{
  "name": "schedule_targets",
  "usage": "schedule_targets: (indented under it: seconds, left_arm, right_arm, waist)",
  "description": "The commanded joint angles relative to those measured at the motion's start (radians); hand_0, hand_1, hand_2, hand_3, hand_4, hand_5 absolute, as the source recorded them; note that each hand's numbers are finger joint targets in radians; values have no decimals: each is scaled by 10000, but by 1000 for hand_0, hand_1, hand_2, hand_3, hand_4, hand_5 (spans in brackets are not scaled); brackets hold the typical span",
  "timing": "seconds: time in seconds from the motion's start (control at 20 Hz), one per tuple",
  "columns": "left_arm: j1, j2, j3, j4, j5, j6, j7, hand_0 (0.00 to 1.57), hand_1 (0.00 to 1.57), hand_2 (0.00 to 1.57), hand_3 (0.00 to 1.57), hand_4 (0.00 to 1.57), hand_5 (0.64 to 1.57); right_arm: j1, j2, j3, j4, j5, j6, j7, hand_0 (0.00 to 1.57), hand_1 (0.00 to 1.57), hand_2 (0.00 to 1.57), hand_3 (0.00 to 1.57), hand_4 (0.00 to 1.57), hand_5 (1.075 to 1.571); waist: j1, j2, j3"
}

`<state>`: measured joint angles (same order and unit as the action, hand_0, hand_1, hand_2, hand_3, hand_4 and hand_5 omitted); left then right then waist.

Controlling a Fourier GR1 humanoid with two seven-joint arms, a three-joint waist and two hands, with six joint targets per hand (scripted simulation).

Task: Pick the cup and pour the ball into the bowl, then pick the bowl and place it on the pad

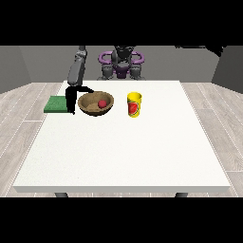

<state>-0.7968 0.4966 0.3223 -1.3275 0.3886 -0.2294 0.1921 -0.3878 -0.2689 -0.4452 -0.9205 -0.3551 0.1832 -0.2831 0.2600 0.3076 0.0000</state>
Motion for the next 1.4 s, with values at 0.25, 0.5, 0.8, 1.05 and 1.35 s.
schedule_targets:
  seconds: [0.25, 0.5, 0.8, 1.05, 1.35]
  left_arm:
    - [656, 1008, 938, -198, 925, -806, 122, 0, 0, 0, 0, 267, 1507]
    - [571, 1186, 1035, -100, 1154, -543, 650, 0, 0, 0, 0, 237, 1502]
    - [254, 1514, 1306, -235, 1457, -1019, 213, 0, 0, 0, 0, 299, 1525]
    - [284, 1669, 1470, -31, 1704, -1116, 385, 0, 0, 0, 0, 581, 1567]
    - [726, 2135, 1900, 1393, 1649, -1913, -232, 0, 0, 0, 0, 707, 1570]
  right_arm:
    - [-845, 75, 229, 2300, 483, 54, -1390, 0, 0, 0, 0, 0, 1570]
    - [-1550, 566, 488, 2728, 519, -333, -1202, 0, 0, 0, 0, 0, 1564]
    - [-1047, 410, 295, 3117, 806, -1583, -805, 1571, 1571, 1571, 1571, 1012, 1430]
    - [-863, 20, 262, 2853, 829, -1758, -501, 1571, 1571, 1571, 1571, 1073, 1476]
    - [-1127, -623, 541, 1643, 863, -2538, 1274, 1571, 1571, 1571, 1571, 1065, 1517]
  waist:
    - [-180, 137, 12]
    - [-351, -211, 11]
    - [188, 707, 6]
    - [280, 699, 2]
    - [-130, 94, -36]
